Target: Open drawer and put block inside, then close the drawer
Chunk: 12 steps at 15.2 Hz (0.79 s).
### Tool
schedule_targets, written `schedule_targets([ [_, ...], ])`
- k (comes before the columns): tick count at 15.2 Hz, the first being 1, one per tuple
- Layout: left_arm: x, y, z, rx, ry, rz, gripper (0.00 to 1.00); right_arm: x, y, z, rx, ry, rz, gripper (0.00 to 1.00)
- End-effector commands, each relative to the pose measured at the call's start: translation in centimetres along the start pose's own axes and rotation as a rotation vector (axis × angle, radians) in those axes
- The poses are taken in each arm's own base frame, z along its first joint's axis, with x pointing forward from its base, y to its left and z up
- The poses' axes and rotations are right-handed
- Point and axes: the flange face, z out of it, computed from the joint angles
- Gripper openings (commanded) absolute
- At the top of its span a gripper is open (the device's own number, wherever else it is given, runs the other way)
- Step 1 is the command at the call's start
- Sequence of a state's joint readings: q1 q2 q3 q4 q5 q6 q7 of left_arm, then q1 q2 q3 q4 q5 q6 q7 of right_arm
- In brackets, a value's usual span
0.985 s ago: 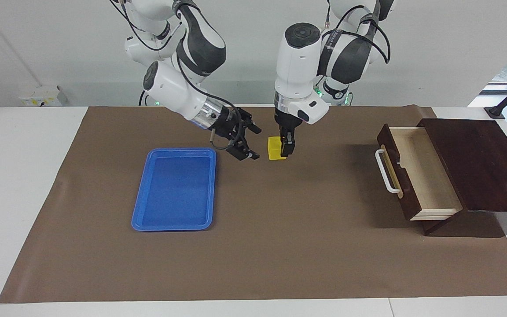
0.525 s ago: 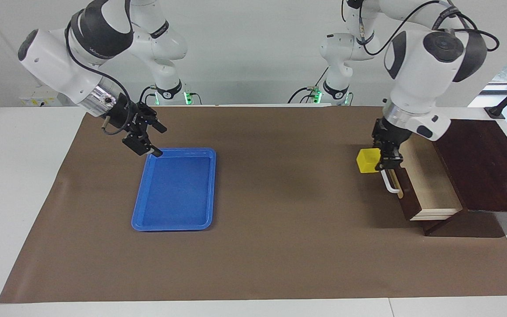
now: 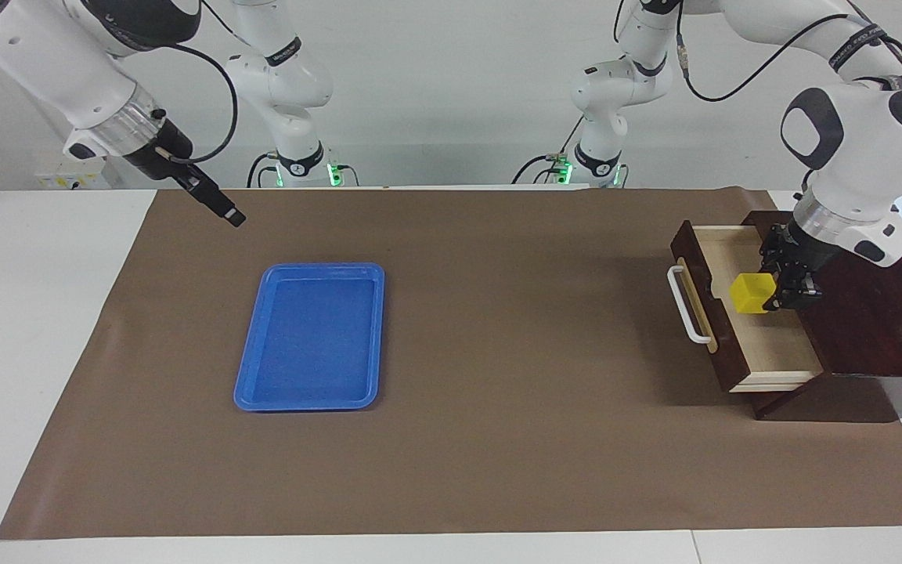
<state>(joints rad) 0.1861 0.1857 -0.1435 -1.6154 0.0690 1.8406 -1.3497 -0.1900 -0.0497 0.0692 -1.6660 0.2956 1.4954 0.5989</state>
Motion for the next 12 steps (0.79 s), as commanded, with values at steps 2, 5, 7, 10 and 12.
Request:
schedule_targets([
  [2, 0.7, -1.1, 3.2, -0.01, -0.03, -0.012, 0.0, 0.3, 1.7, -3.2, -0.115, 0.067, -0.28, 1.0],
  [5, 0.7, -1.9, 5.0, 0.022, -0.048, -0.021, 0.0, 0.2, 1.1, -5.6, -0.209, 0.124, -0.493, 1.0],
  [7, 0.4, -2.5, 6.1, 0.043, -0.065, -0.023, 0.0, 0.0, 0.9, -7.2, -0.245, 0.147, -0.611, 1.0],
  [10, 0.0, -2.8, 6.8, 0.037, -0.065, -0.019, 0.0, -0.5, 0.9, -8.0, -0.31, 0.16, -0.775, 1.0],
  [12, 0.0, -2.9, 6.9, 0.038, -0.065, -0.019, 0.0, -0.5, 0.9, -7.6, -0.306, 0.154, -0.786, 1.0],
])
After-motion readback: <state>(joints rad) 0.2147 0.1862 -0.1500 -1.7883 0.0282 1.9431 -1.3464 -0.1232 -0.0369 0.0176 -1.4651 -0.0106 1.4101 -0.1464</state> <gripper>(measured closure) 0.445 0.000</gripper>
